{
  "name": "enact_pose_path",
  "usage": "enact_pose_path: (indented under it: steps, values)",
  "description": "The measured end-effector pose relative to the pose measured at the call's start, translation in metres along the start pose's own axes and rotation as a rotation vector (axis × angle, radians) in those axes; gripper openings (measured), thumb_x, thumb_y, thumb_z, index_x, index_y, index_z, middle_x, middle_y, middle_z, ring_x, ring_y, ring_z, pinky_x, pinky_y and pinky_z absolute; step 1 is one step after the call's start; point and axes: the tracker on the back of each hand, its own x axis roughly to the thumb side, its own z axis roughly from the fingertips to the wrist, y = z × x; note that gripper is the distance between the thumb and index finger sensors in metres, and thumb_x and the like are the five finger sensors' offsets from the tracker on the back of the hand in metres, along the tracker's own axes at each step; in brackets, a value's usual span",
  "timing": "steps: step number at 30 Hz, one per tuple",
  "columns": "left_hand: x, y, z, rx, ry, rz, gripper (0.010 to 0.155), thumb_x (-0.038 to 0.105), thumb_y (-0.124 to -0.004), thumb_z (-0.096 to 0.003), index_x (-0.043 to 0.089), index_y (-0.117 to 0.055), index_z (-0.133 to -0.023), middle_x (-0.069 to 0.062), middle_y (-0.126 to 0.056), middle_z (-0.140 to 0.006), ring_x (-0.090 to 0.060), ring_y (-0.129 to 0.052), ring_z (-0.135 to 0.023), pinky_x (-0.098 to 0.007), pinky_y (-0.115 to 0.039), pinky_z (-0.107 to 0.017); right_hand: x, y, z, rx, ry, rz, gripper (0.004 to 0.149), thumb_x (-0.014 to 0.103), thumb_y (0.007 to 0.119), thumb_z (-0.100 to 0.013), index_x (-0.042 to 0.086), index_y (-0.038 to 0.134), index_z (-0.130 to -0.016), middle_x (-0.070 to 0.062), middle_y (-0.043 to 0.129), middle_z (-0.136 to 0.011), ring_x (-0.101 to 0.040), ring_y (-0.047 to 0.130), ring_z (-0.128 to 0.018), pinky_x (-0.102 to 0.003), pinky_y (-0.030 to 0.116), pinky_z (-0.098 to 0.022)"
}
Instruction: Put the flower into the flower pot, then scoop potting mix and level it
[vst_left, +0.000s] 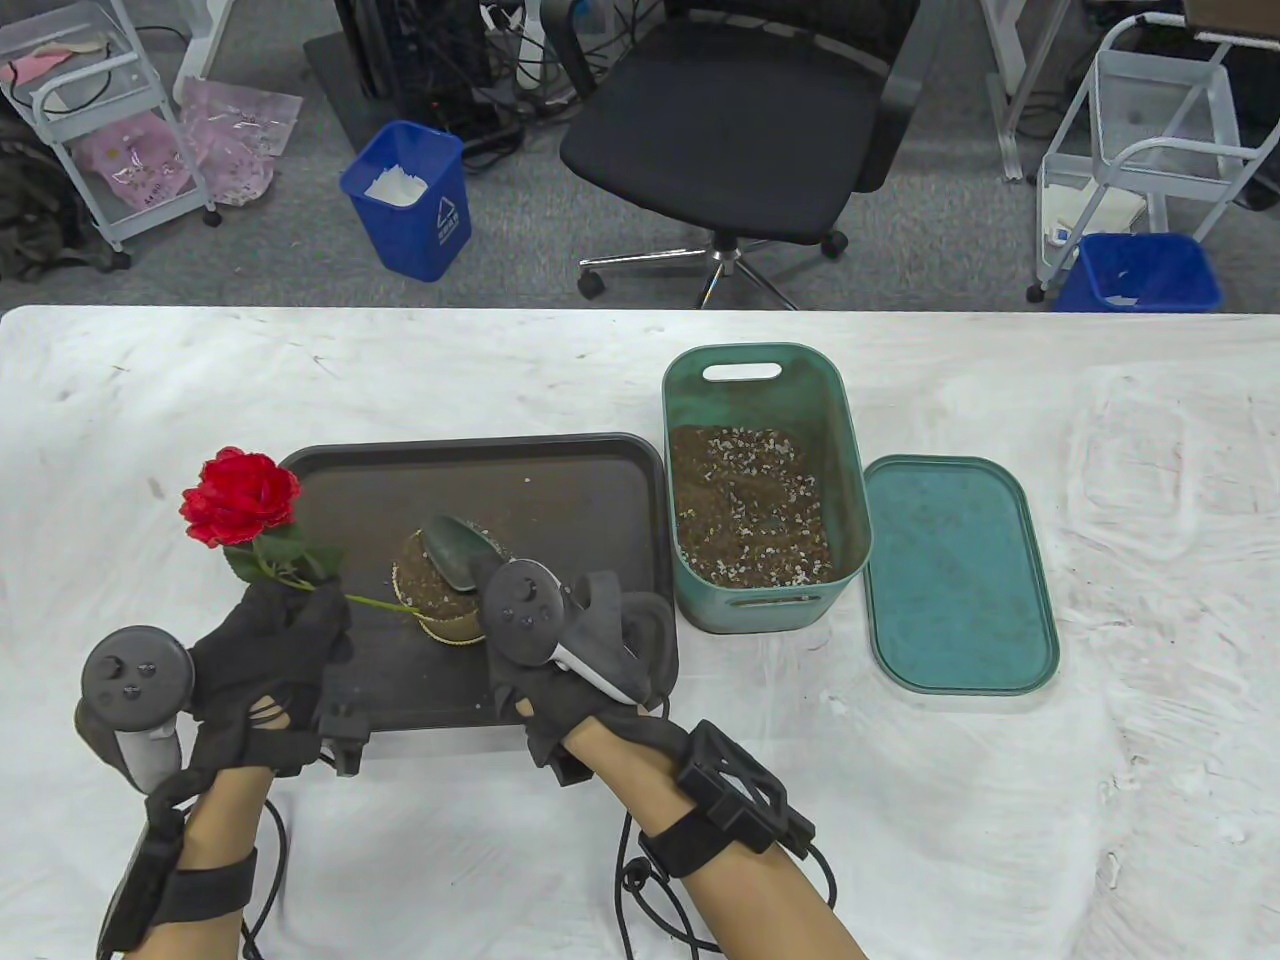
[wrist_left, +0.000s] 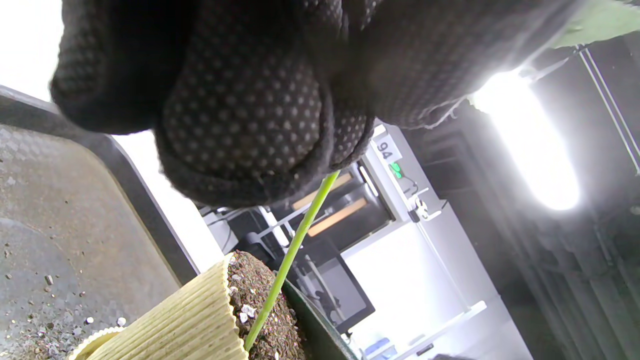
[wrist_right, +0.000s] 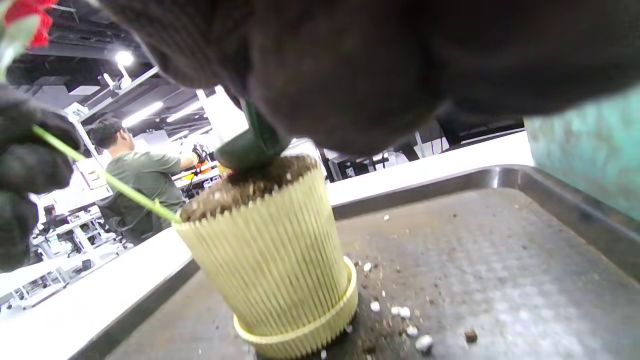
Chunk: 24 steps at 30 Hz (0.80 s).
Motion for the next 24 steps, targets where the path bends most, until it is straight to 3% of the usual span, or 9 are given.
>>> enact_pose_path:
  steps: [3, 7, 13, 24]
  values:
    - [0.003, -0.001, 0.001, 0.002, -0.017, -0.01, 0.045, 0.045, -0.089, -0.0391, 0.02, -0.088, -0.076, 0.004, -0.103, -0.059, -0.015, -0.113, -0.024, -0.035, -0.097, -0.028, -0.008, 0.0, 0.011, -0.06, -0.004, -0.075, 0.052, 0.037, 0.072, -0.045, 0.025, 0.07, -0.096, -0.004, 0.094, -0.045, -0.019, 0.1, -0.018, -0.038, 0.091, -0.006]
    - [0.013, -0.004, 0.002, 0.003, -0.058, -0.053, 0.045, 0.045, -0.089, -0.0391, 0.02, -0.088, -0.077, 0.004, -0.103, -0.059, -0.015, -0.113, -0.024, -0.035, -0.097, -0.028, -0.032, -0.017, 0.053, -0.249, -0.06, -0.259, 0.053, 0.036, 0.072, -0.044, 0.025, 0.07, -0.096, -0.005, 0.094, -0.045, -0.019, 0.1, -0.017, -0.038, 0.091, -0.006]
    - [0.04, -0.007, 0.001, -0.004, -0.116, -0.197, 0.045, 0.046, -0.088, -0.0396, 0.021, -0.088, -0.077, 0.005, -0.103, -0.06, -0.014, -0.113, -0.026, -0.034, -0.097, -0.03, -0.068, -0.036, 0.084, -0.408, -0.073, -0.333, 0.053, 0.037, 0.072, -0.044, 0.025, 0.07, -0.096, -0.004, 0.094, -0.044, -0.018, 0.1, -0.017, -0.037, 0.091, -0.006]
    - [0.098, 0.015, -0.017, 0.032, -0.135, -0.322, 0.045, 0.045, -0.089, -0.0381, 0.02, -0.089, -0.076, 0.003, -0.105, -0.059, -0.015, -0.114, -0.024, -0.035, -0.097, -0.027, -0.086, -0.026, 0.088, -0.425, -0.059, -0.363, 0.053, 0.037, 0.073, -0.044, 0.025, 0.071, -0.095, -0.005, 0.094, -0.045, -0.019, 0.1, -0.017, -0.038, 0.091, -0.006]
